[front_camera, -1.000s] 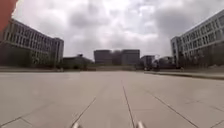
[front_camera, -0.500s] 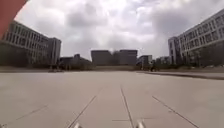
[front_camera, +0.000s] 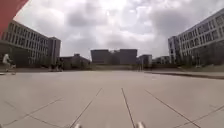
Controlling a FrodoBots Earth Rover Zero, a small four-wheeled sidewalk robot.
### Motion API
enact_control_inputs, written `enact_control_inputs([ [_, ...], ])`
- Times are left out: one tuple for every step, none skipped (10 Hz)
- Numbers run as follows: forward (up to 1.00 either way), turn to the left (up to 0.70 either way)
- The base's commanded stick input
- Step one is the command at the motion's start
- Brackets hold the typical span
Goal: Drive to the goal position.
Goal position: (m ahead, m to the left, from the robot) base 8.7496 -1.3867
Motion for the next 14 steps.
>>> enact_control_inputs([
  [0.60,0.00],
  [0.60,0.00],
  [0.60,0.00],
  [0.60,0.00],
  [0.60,-0.02],
  [0.60,-0.05],
  [0.60,-0.09],
  [0.60,-0.13],
  [0.60,-0.15],
  [0.60,-0.15],
  [0.60,-0.15],
  [0.60,-0.15],
  [0.60,-0.15],
  [0.60,-0.15],
])
